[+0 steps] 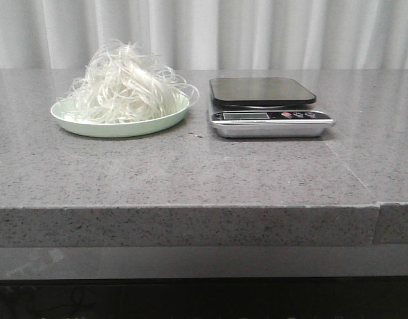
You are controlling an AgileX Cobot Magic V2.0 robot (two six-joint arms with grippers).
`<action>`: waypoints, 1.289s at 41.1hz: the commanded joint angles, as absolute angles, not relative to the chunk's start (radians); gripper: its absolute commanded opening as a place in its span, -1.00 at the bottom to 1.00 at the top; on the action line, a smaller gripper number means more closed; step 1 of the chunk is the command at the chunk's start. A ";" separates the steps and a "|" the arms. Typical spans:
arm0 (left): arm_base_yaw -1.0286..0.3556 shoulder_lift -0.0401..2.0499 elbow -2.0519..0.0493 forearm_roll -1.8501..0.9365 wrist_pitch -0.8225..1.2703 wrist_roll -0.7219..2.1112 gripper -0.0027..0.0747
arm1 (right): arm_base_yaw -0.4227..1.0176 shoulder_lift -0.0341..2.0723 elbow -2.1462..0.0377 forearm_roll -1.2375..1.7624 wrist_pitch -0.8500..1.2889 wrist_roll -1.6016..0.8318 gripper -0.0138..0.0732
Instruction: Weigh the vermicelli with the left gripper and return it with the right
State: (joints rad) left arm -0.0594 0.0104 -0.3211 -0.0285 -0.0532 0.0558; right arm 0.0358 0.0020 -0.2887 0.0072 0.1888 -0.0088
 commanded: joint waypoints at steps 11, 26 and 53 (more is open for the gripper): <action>-0.059 0.277 -0.734 0.034 0.266 0.046 -0.56 | 0.029 0.263 -0.720 0.005 0.387 -0.011 -0.32; -0.059 0.535 -0.846 0.027 0.388 0.046 -0.56 | 0.029 0.566 -0.876 0.007 0.549 -0.011 -0.32; -0.059 0.702 -0.844 0.017 0.470 0.046 -0.56 | 0.029 0.785 -0.866 0.007 0.594 -0.011 -0.32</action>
State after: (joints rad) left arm -0.0594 0.6879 -0.8136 0.0268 0.5395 0.0558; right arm 0.0358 0.7822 -0.8399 0.0072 0.6462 -0.0088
